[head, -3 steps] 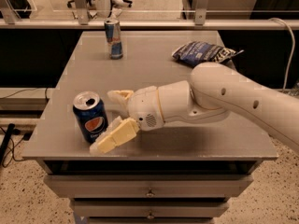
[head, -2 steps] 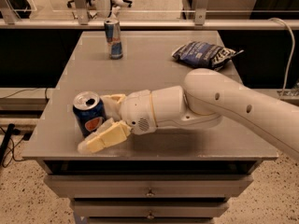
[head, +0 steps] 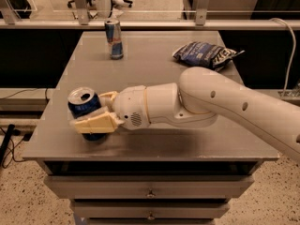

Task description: Pick pepsi can

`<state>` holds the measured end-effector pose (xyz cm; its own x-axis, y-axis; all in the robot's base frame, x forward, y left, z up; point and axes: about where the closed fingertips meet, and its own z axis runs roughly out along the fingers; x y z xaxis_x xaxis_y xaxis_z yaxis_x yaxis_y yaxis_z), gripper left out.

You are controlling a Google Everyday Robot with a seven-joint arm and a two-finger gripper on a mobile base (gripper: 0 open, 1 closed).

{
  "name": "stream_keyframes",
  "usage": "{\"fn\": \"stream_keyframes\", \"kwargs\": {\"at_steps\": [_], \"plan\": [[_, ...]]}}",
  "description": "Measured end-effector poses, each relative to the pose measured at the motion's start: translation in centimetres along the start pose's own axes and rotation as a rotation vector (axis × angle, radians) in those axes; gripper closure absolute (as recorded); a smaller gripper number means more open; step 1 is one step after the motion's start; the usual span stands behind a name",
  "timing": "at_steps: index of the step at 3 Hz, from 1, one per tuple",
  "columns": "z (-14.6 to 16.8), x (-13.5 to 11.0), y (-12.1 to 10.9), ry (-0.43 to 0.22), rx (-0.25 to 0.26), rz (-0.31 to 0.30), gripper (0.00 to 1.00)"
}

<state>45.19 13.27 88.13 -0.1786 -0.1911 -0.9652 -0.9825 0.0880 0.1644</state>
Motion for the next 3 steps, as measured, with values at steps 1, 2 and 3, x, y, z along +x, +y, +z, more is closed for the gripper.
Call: {"fn": "stream_keyframes", "kwargs": {"at_steps": [1, 2, 3], "plan": [[-2.2, -2.1, -1.7, -0.041, 0.040, -0.009, 0.87], [-6.4, -4.9, -3.4, -0.070, 0.077, -0.077, 1.00], [-6.4, -5.6, -3.2, -0.077, 0.072, -0.088, 1.00]]}}
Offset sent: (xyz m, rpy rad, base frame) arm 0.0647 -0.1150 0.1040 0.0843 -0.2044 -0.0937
